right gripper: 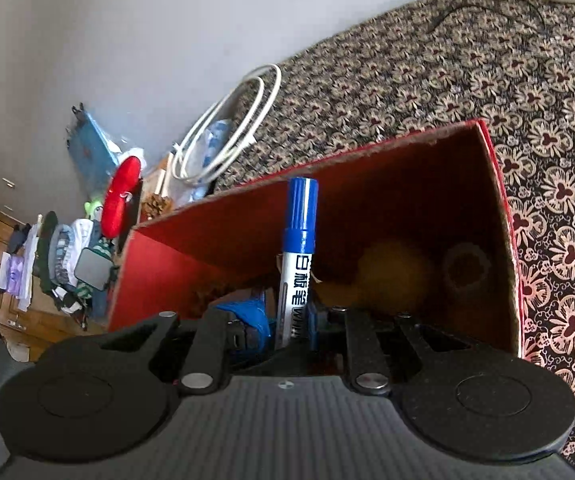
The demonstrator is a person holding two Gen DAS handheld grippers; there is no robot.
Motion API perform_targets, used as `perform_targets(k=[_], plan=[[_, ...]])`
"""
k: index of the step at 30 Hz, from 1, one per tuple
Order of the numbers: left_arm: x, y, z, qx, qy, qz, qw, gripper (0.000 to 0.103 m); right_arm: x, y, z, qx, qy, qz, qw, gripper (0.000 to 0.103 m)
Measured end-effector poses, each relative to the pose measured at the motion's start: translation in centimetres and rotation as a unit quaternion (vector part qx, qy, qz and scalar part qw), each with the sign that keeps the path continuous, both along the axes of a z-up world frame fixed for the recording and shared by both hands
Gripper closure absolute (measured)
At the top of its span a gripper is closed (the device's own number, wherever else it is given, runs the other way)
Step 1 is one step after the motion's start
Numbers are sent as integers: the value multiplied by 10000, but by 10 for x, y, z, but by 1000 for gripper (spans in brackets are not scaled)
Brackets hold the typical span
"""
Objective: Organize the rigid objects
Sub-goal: 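Lower the marker into the box beside the gourd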
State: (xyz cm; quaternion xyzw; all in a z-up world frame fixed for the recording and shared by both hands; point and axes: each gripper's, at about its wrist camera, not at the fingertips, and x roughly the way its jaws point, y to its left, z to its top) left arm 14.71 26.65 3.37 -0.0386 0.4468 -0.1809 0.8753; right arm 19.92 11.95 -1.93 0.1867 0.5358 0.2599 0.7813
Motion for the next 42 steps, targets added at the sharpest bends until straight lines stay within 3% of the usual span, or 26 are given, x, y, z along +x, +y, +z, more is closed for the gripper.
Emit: perform_targets(k=[7, 14, 20, 28, 42], plan=[[12, 1, -19, 127, 355, 229, 9990, 94, -4, 11, -3, -354, -176, 285, 9988, 101], [11, -7, -20, 554, 246, 385, 9974, 94, -8, 19, 1, -840, -588, 408, 9939, 101], [15, -3, -22, 611, 343, 590, 9958, 93, -3, 14, -2, -848, -467, 254, 9950, 101], [15, -5, -23, 754, 295, 707, 9942, 75, -5, 13, -2, -895, -527, 157, 9945, 101], [14, -6, -22, 897, 215, 854, 9921, 65, -10, 7, 4, -909, -837, -209, 9921, 100]])
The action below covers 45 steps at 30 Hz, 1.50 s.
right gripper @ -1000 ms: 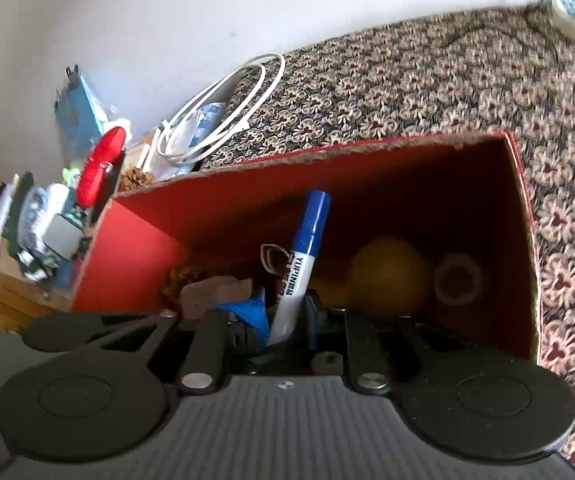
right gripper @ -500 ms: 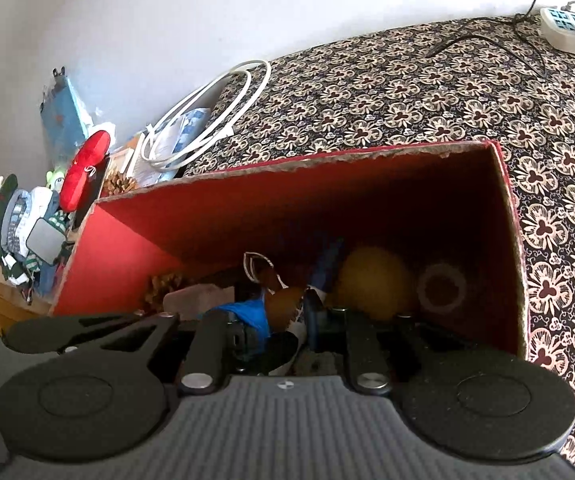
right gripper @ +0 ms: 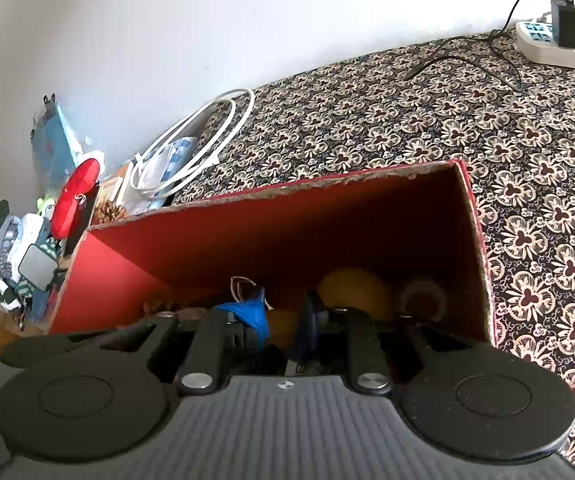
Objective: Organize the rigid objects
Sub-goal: 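Lower the marker into the box beside the gourd, then open the right gripper to release the marker in the box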
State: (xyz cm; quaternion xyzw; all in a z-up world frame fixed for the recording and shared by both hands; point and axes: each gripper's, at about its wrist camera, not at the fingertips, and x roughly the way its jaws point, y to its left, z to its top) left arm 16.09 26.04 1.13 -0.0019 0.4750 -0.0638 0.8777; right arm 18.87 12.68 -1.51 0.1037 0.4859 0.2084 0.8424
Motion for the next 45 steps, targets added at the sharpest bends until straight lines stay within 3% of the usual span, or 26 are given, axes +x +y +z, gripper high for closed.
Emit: perform_targets(k=[28, 45], plan=[[-1, 0, 3, 370, -124, 487, 9980, 50, -10, -5, 10, -94, -536, -456, 9975, 99], [-3, -2, 3, 511, -211, 444, 9975, 50, -19, -9, 18, -43, -917, -830, 9923, 100]])
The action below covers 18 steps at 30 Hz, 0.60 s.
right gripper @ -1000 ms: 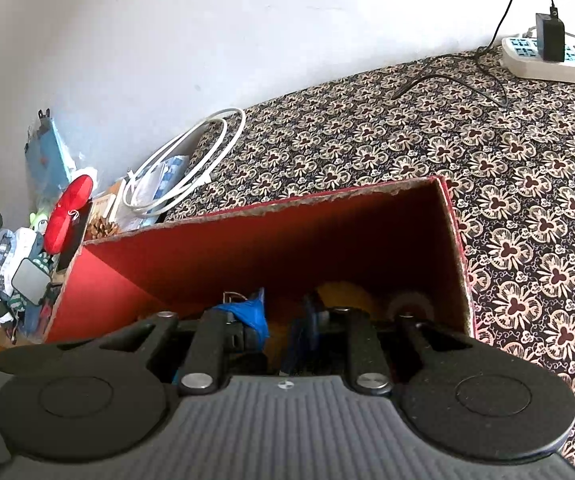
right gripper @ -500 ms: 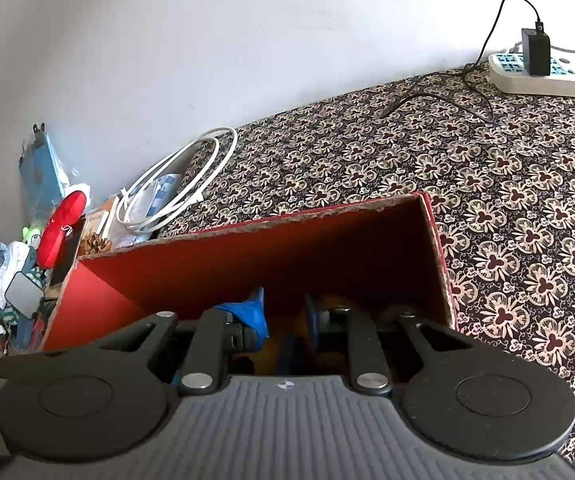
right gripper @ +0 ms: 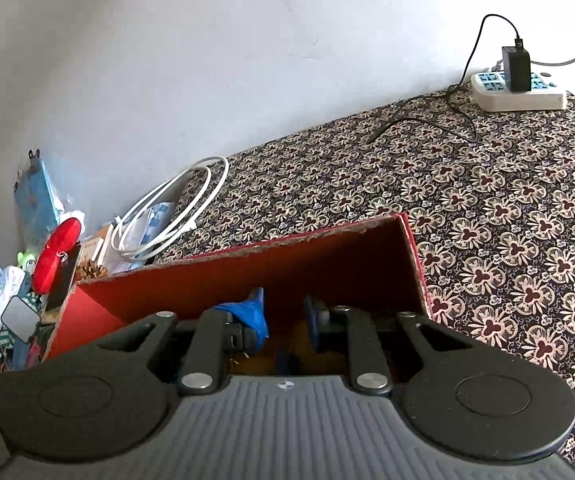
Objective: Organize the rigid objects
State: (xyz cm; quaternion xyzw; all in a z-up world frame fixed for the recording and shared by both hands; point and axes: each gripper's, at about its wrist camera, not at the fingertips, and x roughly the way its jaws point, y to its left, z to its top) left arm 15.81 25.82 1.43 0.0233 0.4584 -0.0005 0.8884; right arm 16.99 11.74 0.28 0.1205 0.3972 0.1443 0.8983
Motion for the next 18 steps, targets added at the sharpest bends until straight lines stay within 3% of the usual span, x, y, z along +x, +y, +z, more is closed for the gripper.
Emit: perform_targets(k=[18], plan=[[-5, -1, 4, 147, -274, 140, 9994, 43, -5, 5, 2, -294, -210, -101, 9993, 98]])
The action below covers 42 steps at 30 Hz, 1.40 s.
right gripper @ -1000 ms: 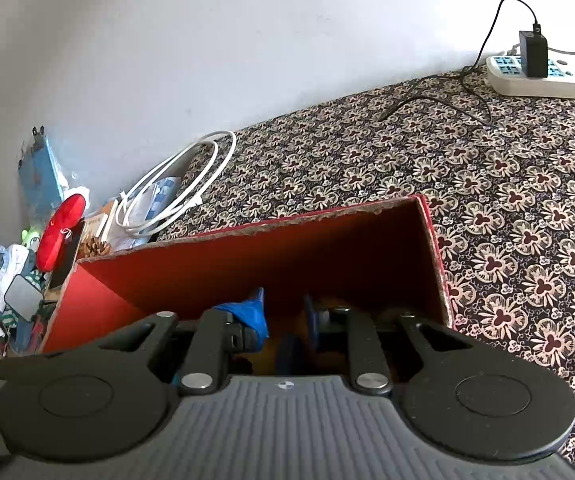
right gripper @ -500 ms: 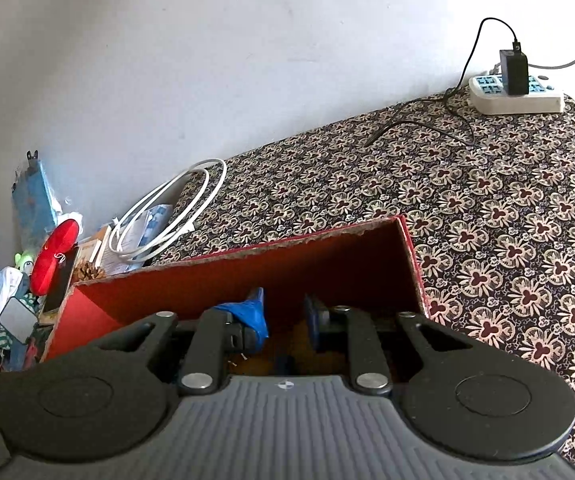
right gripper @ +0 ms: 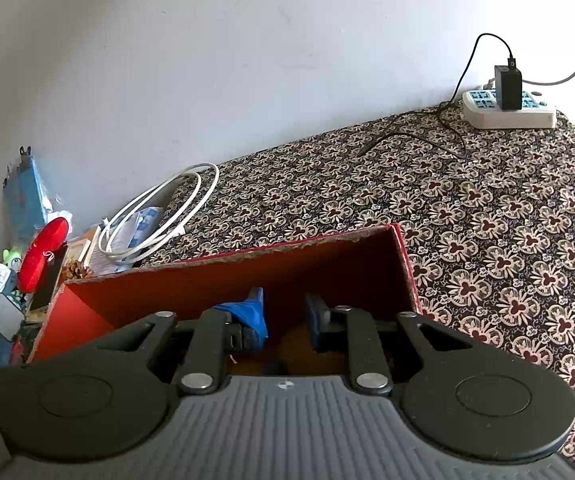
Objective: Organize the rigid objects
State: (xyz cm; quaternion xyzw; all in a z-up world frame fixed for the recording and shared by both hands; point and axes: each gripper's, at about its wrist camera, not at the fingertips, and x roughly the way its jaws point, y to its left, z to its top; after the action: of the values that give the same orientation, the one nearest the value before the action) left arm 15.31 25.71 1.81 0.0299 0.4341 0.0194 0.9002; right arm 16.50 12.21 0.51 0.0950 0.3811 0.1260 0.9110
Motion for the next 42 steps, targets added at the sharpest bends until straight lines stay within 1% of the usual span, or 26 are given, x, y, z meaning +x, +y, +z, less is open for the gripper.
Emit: perform_targets(k=[6, 11, 18, 32, 42], plan=[[-2, 1, 1, -30, -48, -4, 10000, 42, -1, 1, 0, -109, -69, 3, 9999, 97], [-6, -2, 2, 55, -133, -23, 9999, 42, -1, 3, 0, -194, -44, 3, 9998, 97], [-6, -3, 1, 86, -141, -9, 9999, 42, 0, 5, -1, -283, -28, -16, 9996, 96], [-7, -3, 2, 163, -188, 89, 9996, 41, 0, 5, -1, -272, 15, -7, 9996, 96], [-6, -2, 3, 121, -182, 117, 9997, 40, -1, 5, -2, -276, -3, -46, 9996, 96]])
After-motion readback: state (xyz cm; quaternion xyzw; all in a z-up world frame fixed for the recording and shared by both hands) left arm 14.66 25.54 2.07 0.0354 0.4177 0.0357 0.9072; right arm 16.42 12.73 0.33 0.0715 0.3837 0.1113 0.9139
